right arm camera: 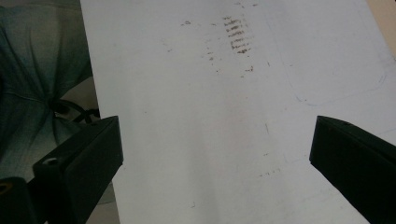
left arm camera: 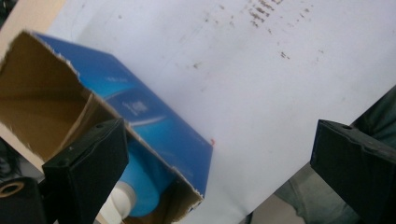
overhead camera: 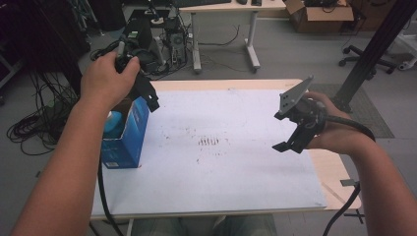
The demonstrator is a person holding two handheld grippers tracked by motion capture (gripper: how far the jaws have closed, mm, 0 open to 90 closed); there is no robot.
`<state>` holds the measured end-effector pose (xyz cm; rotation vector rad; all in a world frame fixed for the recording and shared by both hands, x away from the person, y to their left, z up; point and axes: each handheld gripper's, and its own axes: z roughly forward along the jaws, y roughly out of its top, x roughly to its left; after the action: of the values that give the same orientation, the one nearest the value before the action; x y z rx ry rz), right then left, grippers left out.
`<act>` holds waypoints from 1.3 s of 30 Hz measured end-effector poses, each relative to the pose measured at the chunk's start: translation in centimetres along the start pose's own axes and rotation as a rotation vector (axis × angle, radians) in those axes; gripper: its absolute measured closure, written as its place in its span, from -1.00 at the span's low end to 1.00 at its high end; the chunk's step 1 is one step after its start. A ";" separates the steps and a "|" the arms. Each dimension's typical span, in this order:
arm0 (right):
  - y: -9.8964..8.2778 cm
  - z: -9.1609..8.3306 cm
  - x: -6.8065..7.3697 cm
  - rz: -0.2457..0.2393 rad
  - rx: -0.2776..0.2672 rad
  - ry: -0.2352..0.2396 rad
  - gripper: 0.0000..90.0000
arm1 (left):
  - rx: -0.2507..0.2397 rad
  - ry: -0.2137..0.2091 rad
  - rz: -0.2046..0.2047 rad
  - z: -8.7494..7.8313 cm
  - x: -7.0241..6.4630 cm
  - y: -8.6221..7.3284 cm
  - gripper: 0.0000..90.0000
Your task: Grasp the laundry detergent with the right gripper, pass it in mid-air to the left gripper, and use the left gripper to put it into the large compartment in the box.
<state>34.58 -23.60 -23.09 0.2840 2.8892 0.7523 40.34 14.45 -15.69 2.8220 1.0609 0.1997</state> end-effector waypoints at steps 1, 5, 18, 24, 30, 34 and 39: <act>0.0 0.0 0.0 0.000 -0.001 0.000 -0.94 | -0.004 -0.011 0.023 -0.1 -0.1 0.1 -0.90; -0.1 -0.1 0.0 0.001 0.009 -0.001 -0.94 | 0.005 -0.054 0.099 -0.1 -0.8 0.7 -0.90; 0.0 -0.3 0.2 -0.012 0.002 0.002 -0.94 | 0.024 -0.126 0.334 0.2 -3.4 2.5 -0.90; 0.2 -0.3 0.4 -0.017 0.006 -0.002 -0.94 | 0.068 -0.148 0.408 0.4 -4.4 3.2 -0.90; 0.3 -0.4 0.5 -0.023 0.012 0.001 -0.94 | 0.082 -0.162 0.484 0.2 -5.5 3.9 -0.90; 0.2 -0.4 0.3 -0.017 0.026 -0.003 -0.94 | 0.146 -0.165 0.518 0.6 -6.1 4.3 -0.90; 0.0 -0.3 -0.2 0.001 0.048 0.002 -0.94 | 0.164 -0.168 0.548 1.0 -6.6 4.6 -0.90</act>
<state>34.68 -23.80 -22.83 0.2896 2.9127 0.6848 38.55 6.56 -16.49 3.1431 0.2635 -0.0824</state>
